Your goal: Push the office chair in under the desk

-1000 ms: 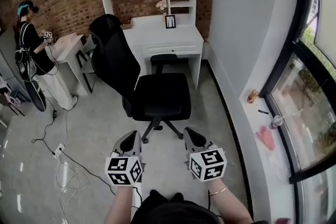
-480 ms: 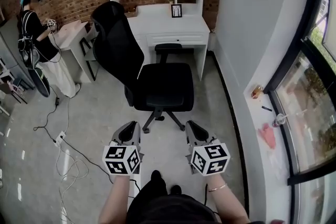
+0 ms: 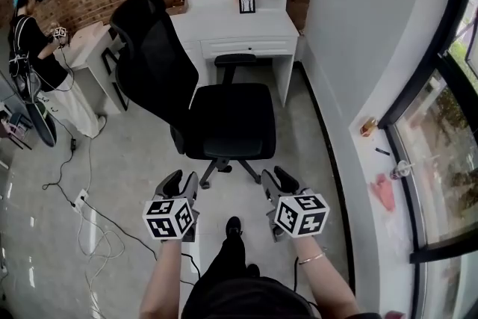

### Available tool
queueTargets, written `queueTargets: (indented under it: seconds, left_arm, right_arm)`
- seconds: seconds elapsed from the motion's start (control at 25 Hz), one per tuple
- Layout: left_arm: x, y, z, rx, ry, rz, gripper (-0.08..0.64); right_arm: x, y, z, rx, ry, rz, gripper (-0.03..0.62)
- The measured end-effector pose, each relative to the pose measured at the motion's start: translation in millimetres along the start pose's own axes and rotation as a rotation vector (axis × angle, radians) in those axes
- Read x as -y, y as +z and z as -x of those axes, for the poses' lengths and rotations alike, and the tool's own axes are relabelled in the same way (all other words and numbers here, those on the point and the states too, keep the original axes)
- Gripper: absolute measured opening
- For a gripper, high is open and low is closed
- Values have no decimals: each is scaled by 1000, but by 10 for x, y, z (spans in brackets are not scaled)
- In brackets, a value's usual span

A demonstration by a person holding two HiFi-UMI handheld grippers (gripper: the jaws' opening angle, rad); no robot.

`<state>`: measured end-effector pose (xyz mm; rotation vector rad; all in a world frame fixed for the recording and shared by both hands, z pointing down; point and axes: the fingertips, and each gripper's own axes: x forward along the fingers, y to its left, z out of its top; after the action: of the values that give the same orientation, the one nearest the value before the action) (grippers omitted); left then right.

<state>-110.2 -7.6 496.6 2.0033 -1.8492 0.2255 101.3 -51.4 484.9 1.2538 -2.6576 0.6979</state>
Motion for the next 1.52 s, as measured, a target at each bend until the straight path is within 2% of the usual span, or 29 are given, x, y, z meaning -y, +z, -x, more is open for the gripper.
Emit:
queueTargets:
  seconds: [0.32, 0.48, 0.8, 0.96, 1.2, 1.52]
  left_arm:
    - [-487, -42, -1044, -96, -30, 51, 176]
    - [-684, -146, -1497, -166, -45, 69, 183]
    - [-982, -555, -2281, -297, -62, 86, 187]
    - [-1041, -793, -2569, -354, -81, 134, 189]
    - [-1065, -1138, -2817, -429, -100, 149, 190]
    - [-974, -1324, -2944, -479, -127, 161, 190]
  right_arm:
    - [423, -71, -997, -110, -56, -77, 167]
    - [623, -177, -1397, -169, -93, -109, 169]
    - [1071, -636, -2062, -291, -188, -210, 190]
    - [1292, -860, -2248, -343, -239, -270, 203]
    - [1410, -1151, -2452, -409, -280, -311, 206]
    - [1455, -1264, -2519, -436, -302, -291, 204]
